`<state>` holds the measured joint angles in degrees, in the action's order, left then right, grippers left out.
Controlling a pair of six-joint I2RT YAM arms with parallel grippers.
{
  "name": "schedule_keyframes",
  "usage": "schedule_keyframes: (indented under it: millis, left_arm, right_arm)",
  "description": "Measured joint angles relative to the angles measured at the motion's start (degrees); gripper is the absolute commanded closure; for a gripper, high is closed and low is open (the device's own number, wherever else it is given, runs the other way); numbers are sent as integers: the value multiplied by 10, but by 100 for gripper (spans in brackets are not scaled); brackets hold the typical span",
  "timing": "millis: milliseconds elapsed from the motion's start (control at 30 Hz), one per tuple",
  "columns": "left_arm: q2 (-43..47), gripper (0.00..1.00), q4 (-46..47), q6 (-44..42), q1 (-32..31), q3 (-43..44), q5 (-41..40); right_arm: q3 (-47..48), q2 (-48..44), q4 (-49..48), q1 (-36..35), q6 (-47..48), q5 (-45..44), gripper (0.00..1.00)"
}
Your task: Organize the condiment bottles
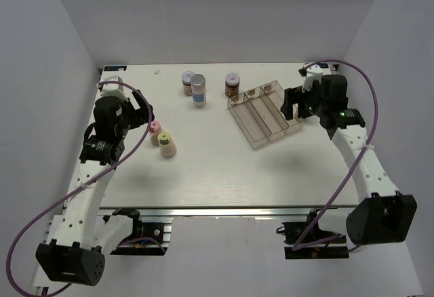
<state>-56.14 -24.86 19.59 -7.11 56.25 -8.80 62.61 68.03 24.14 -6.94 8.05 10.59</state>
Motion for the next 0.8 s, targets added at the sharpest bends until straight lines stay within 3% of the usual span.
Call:
schedule_keyframes:
  millis: [133, 367, 433, 467, 500, 533, 567, 600, 667, 700, 733, 767, 800]
  left_arm:
    - [47, 2, -14, -9, 0, 16, 78]
    - [75, 4, -20, -11, -1, 19, 123]
    - [72, 24, -26, -9, -1, 19, 128]
    - [71, 40, -30, -7, -1, 19, 130]
    - [70, 70, -38, -8, -1, 19, 130]
    - [70, 82, -45, -2, -1, 19, 129]
    - [69, 87, -56, -2, -1, 19, 126]
    - [68, 88, -69, 0, -1, 20, 119]
    - [69, 59, -94, 8, -1, 20, 97]
    - [70, 42, -108, 14, -1, 20, 83]
    - [72, 23, -124, 26, -1, 20, 62]
    - [75, 18, -138, 34, -1, 20, 48]
    - [78, 15, -153, 42, -1, 20, 32]
  right_arm:
    - [39, 45, -6, -3, -1, 31, 11]
    - [39, 44, 3, -3, 52, 116, 11]
    - [39, 45, 15, -3, 100, 158, 11]
    - [40, 45, 24, -5, 125, 182, 11]
    - [40, 47, 31, -9, 148, 200, 11]
    - [40, 49, 33, -15, 166, 217, 11]
    - [40, 52, 34, -26, 183, 237, 11]
    - [40, 55, 33, -47, 198, 249, 11]
    - [40, 60, 27, -103, 224, 259, 21]
    - [36, 62, 16, -141, 234, 255, 33]
    - [29, 63, 0, -182, 244, 253, 65]
    - [17, 64, -21, -226, 250, 251, 80]
    - [4, 66, -41, -266, 246, 247, 87]
